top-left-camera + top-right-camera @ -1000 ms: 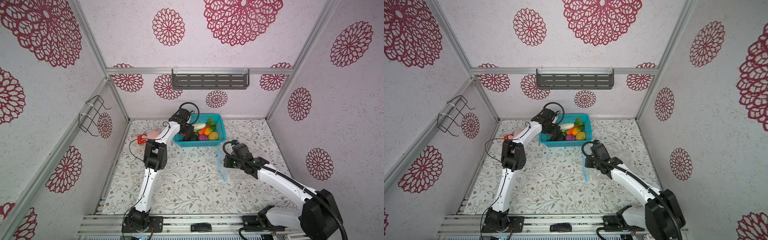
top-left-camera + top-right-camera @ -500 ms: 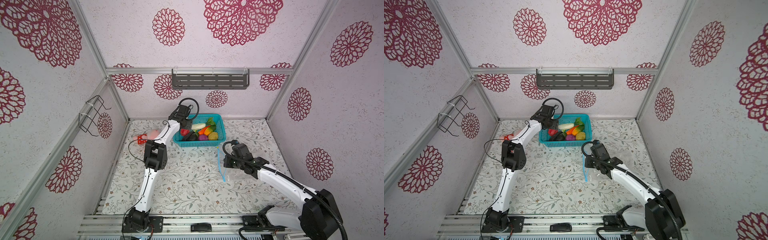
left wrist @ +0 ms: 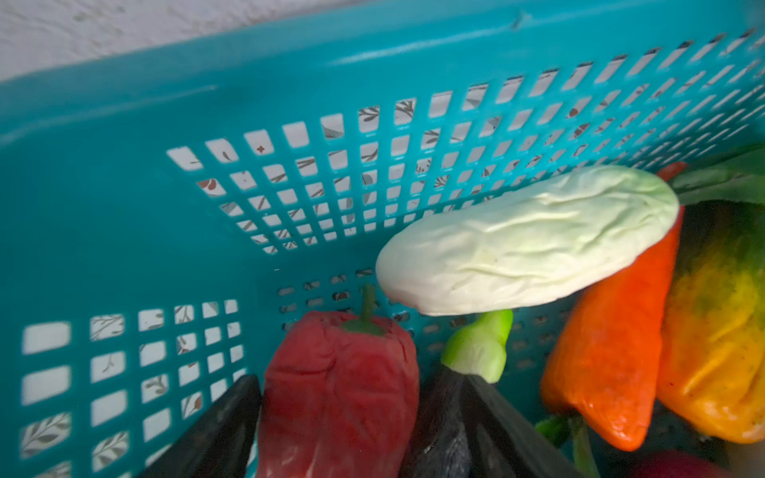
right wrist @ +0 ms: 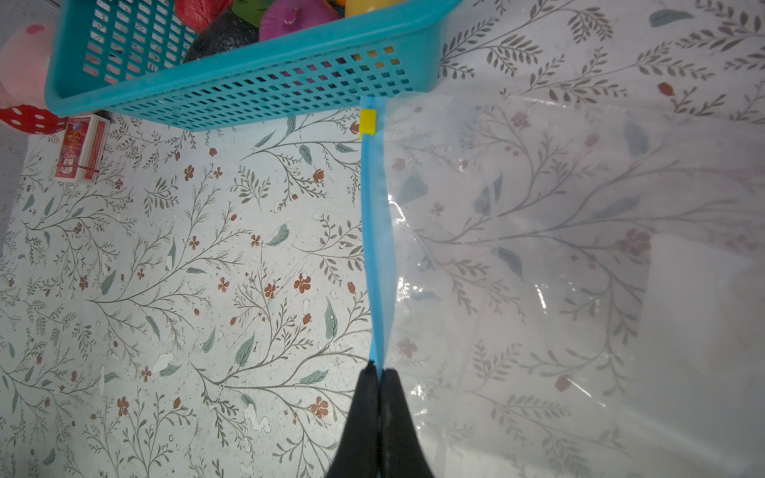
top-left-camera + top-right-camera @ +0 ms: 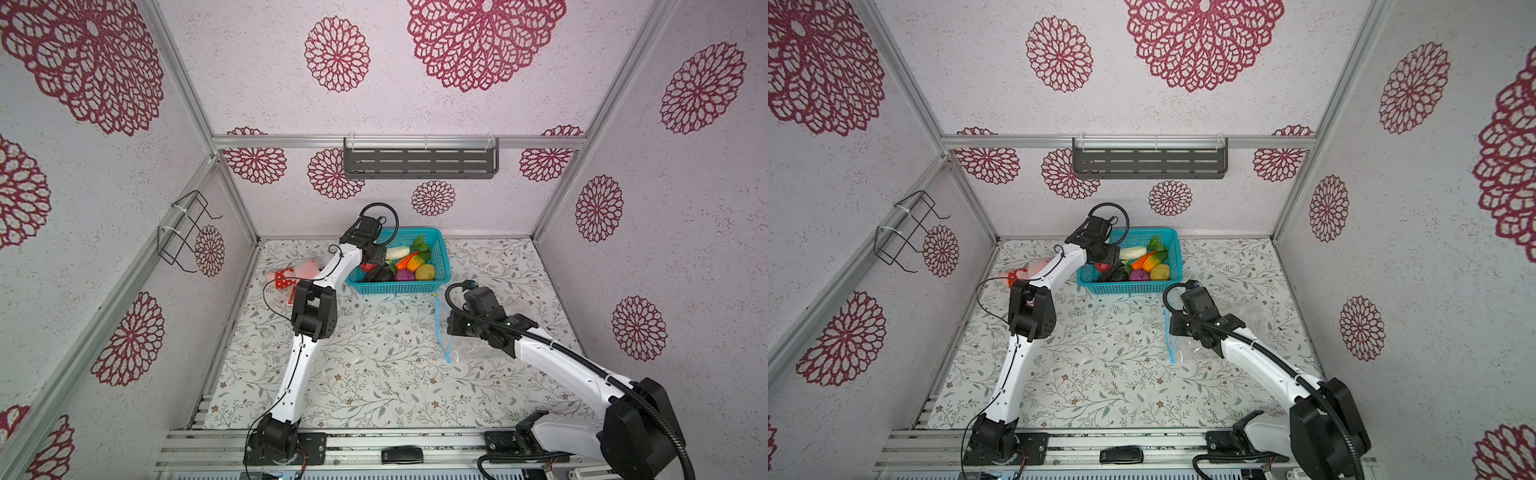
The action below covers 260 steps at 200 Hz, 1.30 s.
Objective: Place the food in the zip-top bag and seal the zipper
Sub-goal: 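Lower the left gripper onto the red pepper and close on it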
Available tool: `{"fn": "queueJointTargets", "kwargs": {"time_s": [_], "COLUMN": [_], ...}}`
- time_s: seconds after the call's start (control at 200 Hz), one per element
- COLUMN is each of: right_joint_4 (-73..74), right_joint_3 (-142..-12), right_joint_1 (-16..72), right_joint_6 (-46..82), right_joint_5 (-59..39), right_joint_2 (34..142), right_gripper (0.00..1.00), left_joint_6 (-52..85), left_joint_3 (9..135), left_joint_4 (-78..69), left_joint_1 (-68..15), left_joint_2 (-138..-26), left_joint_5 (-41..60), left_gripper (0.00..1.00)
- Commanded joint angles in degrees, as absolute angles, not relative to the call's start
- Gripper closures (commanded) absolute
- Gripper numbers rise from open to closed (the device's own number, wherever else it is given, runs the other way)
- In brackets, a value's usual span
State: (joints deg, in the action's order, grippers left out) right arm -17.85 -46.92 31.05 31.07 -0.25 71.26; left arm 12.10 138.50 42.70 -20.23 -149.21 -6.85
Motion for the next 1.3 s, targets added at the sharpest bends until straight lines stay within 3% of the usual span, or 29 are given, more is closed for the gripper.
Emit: {"fn": "queueJointTargets", "kwargs": {"time_s": [0.0,0.215,0.485,0.751,0.971,1.296], "right_joint_4": [-17.9,-17.9,-17.4,-17.4,-17.3,-18.8], "right_joint_3": [-48.8,-48.7,-48.3,-48.2,-48.3,-50.2], "right_joint_1": [31.2,31.2,31.2,31.3,31.3,31.2], "right_joint_6": [31.0,31.0,31.1,31.3,31.3,30.5], "right_joint_5": [0.0,0.0,-0.2,-0.1,-0.2,0.6], "right_joint_2": [71.0,70.8,71.0,70.9,71.1,70.8], "right_gripper": [1.0,1.0,1.0,1.0,1.0,1.0], "left_joint_6": [12.5,13.1,12.4,12.2,12.2,14.7], "left_joint_3": [139.0,138.3,137.4,139.1,140.2,138.9], "left_joint_4": [43.8,44.7,44.4,44.4,44.5,44.3], "left_joint_1": [-19.9,-20.2,-20.4,-20.3,-20.4,-21.0], "left_joint_2": [-150.5,-150.4,-150.3,-152.0,-151.0,-145.5], "left_joint_5": [-6.8,-6.6,-5.8,-4.9,-6.1,-5.6], "left_gripper": [0.19,0.2,0.3,0.26,0.37,0.46]}}
